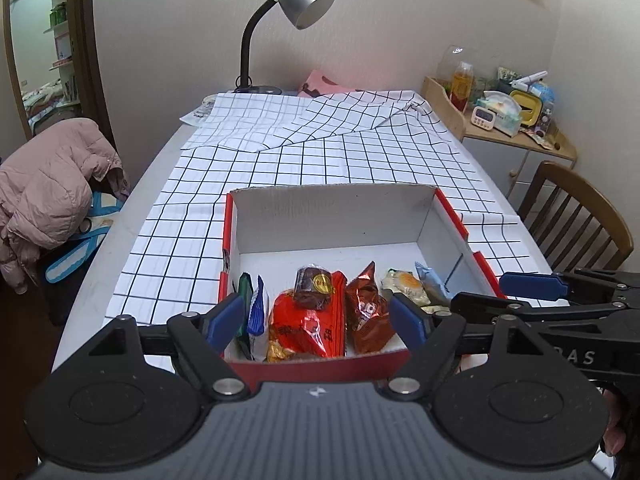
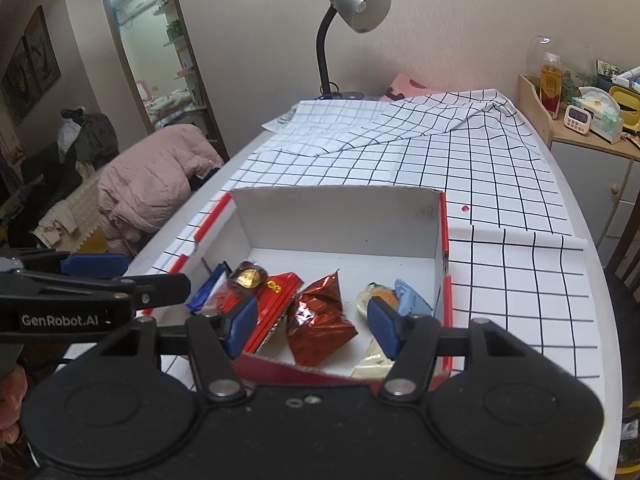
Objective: Organize snacks
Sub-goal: 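Pull both open grippers back toward the blue cookie bag and yellow packet, then grasp the blue cookie bag with the left gripper while the right grasps the yellow packet, then carry the blue cookie bag and yellow packet over the red box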
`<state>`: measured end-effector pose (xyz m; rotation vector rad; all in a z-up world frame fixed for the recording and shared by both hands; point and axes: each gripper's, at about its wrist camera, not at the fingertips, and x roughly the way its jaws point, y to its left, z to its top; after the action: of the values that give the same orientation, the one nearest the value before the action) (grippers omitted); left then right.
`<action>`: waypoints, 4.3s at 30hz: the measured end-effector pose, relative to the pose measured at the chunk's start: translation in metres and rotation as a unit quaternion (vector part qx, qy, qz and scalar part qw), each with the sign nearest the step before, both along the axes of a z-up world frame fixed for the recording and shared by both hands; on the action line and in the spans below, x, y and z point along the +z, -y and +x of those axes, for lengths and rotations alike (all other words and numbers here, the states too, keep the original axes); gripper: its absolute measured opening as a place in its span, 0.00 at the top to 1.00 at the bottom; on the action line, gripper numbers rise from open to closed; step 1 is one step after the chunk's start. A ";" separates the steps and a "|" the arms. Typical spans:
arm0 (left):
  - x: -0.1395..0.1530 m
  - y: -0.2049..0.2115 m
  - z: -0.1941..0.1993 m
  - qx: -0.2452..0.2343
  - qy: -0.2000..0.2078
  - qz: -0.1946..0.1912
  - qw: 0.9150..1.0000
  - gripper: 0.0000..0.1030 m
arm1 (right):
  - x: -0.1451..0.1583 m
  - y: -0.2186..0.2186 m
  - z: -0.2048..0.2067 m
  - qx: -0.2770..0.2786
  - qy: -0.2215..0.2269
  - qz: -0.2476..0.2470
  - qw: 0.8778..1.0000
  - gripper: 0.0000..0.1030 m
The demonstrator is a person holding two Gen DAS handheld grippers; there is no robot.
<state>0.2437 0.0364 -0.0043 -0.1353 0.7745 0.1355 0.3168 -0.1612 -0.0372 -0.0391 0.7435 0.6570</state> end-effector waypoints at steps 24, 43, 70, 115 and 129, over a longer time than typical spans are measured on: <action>-0.038 -0.005 -0.058 0.007 -0.013 -0.071 0.997 0.01 | -0.034 0.047 -0.070 -0.009 -0.005 -0.013 1.000 0.00; -0.095 0.041 -0.022 -0.027 -0.099 -0.003 0.995 0.01 | -0.089 0.037 -0.093 0.048 -0.009 -0.089 0.995 0.02; -0.139 0.066 0.025 -0.069 -0.166 0.017 0.984 0.20 | -0.128 -0.011 -0.077 0.140 0.003 -0.154 0.978 0.29; -0.117 -0.016 -0.063 0.029 -0.132 -0.107 0.985 0.61 | -0.120 0.027 -0.091 0.051 -0.046 -0.076 0.995 0.60; -0.087 -0.034 -0.096 0.061 -0.100 -0.119 0.986 0.61 | -0.089 0.042 -0.104 0.015 -0.043 -0.012 0.999 0.61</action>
<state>0.1481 0.0706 -0.0918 -0.4015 0.9827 0.1741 0.2133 -0.2028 -0.1267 -0.0444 0.8356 0.6820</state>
